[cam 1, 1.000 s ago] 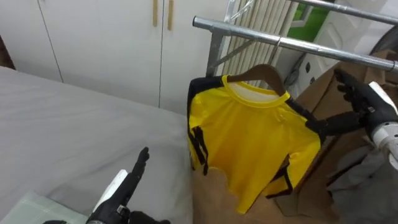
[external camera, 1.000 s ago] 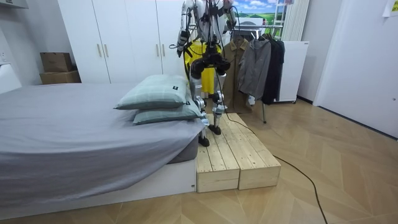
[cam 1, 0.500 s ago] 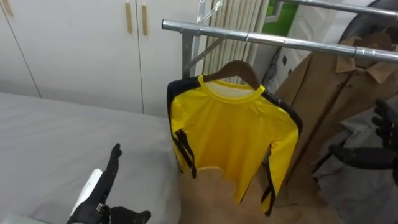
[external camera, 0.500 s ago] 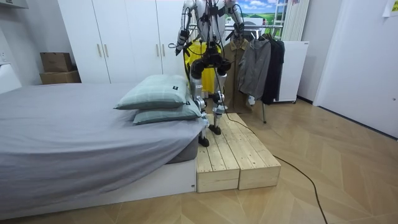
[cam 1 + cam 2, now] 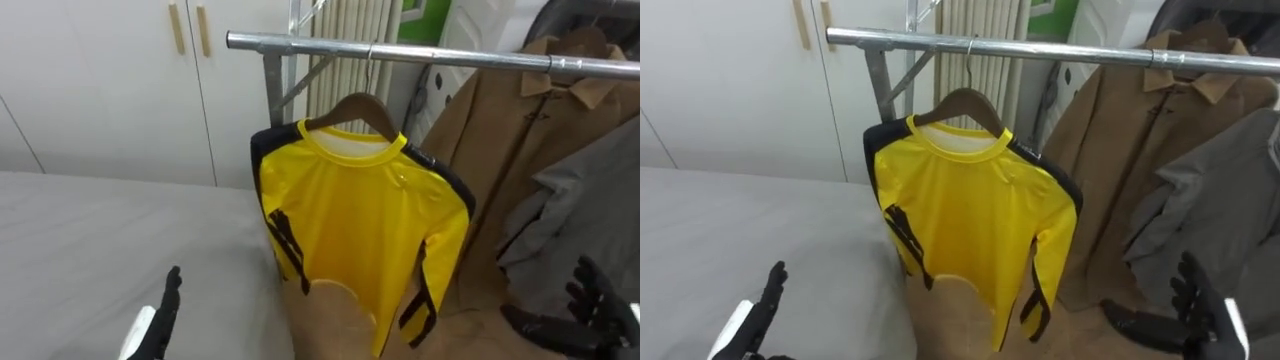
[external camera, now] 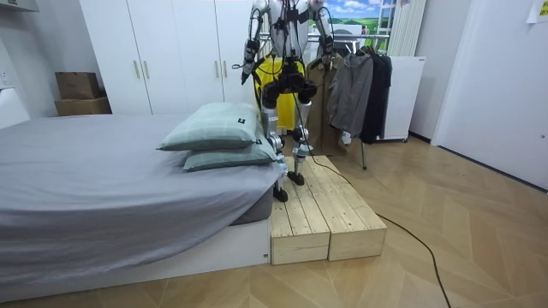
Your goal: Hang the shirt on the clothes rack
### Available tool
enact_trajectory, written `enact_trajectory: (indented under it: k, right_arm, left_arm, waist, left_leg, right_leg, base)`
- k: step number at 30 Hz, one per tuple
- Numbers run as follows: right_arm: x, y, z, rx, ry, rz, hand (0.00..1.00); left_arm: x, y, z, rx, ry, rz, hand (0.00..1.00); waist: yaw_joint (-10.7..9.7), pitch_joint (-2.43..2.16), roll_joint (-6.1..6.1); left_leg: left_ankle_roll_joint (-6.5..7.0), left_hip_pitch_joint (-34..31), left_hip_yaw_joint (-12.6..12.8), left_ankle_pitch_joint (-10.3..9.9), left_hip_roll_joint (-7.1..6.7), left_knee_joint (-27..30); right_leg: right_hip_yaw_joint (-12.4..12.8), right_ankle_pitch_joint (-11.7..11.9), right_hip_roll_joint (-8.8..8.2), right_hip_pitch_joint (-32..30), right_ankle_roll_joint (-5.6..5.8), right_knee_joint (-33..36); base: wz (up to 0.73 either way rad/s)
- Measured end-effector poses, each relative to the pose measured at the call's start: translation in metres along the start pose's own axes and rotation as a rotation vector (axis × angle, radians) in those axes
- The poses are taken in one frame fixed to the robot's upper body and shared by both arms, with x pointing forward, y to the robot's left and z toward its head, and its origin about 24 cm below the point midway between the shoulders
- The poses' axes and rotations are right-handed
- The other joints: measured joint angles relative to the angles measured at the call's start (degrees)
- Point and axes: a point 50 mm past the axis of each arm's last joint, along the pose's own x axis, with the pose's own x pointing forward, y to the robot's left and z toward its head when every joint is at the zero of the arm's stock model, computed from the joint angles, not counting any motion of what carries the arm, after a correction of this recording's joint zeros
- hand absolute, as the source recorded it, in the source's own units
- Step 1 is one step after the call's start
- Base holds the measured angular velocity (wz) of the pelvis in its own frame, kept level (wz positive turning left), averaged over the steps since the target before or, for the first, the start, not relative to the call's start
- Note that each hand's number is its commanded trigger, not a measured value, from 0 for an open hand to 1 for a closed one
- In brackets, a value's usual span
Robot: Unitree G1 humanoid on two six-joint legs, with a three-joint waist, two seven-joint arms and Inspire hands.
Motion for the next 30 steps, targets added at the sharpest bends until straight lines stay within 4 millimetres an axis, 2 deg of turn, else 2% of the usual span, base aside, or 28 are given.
enact_trajectory:
  k: [2,6,9,11,15,19,23,30]
  right_arm:
    - [-0.008,-0.002,-0.022,0.017,0.083,-0.010,0.00]
    - [-0.027,-0.006,-0.059,0.069,0.220,-0.043,0.00]
    - [-0.034,-0.004,-0.074,0.080,0.277,-0.033,0.00]
    - [-0.044,-0.006,-0.090,0.075,0.344,-0.021,0.00]
    - [-0.065,-0.019,-0.118,0.026,0.475,-0.044,0.00]
    - [-0.076,-0.026,-0.132,0.002,0.552,-0.073,0.00]
    - [-0.084,-0.028,-0.140,-0.040,0.606,-0.050,0.00]
    - [-0.084,-0.022,-0.142,-0.066,0.619,0.008,0.00]
  left_arm:
    - [-0.004,-0.007,-0.011,-0.008,0.049,-0.017,0.00]
    - [-0.008,-0.015,-0.019,-0.025,0.087,-0.027,0.00]
    - [-0.010,-0.020,-0.022,-0.038,0.104,-0.022,0.00]
    - [-0.012,-0.026,-0.026,-0.051,0.115,-0.030,0.00]
    - [-0.019,-0.028,-0.041,-0.044,0.176,-0.025,0.00]
    - [-0.024,-0.029,-0.048,-0.039,0.206,-0.014,0.00]
    - [-0.027,-0.031,-0.057,-0.035,0.248,-0.025,0.00]
    - [-0.028,-0.040,-0.056,-0.060,0.255,-0.046,0.00]
  waist:
    - [-0.10,-0.04,0.41]
    - [-0.18,0.12,0.77]
    - [-0.83,0.18,1.31]
    - [-1.83,-0.16,1.92]
    - [-1.80,-0.32,2.49]
    - [-1.72,-0.10,2.59]
    - [-1.86,-0.08,2.80]
    - [-1.78,0.07,2.73]
  left_leg:
    - [0.00,0.08,0.07,0.00,-0.09,0.00]
    - [0.02,0.07,-0.30,-0.01,-0.32,-0.16]
    - [0.13,0.27,-0.45,-0.08,-0.45,-0.58]
    - [0.13,0.30,-0.82,-0.33,-0.46,-1.12]
    - [0.13,0.42,-0.43,-0.35,-0.55,-1.49]
    - [0.12,-0.05,-0.27,-0.35,-0.66,-1.55]
    - [0.12,-0.03,-0.56,-0.34,-0.62,-1.65]
    - [0.13,-0.18,-1.28,-0.35,-0.59,-1.66]
  right_leg:
    - [0.18,-0.08,0.02,0.03,0.09,0.00]
    - [1.21,-0.17,0.20,-0.19,0.24,-0.02]
    - [1.32,-0.17,0.20,-0.13,0.38,-0.05]
    - [1.26,0.01,0.21,0.02,0.55,0.03]
    - [1.03,0.21,0.13,-0.17,0.50,0.29]
    - [0.81,0.18,0.05,-1.04,0.49,0.99]
    - [0.30,0.00,0.00,-1.05,0.38,1.03]
    - [-0.25,-0.33,-0.13,-1.06,0.44,0.91]
  base:
    - [-0.09]
    - [-0.05]
    - [0.01]
    - [0.09]
    - [-0.03]
    - [-0.02]
    - [0.03]
    - [0.05]
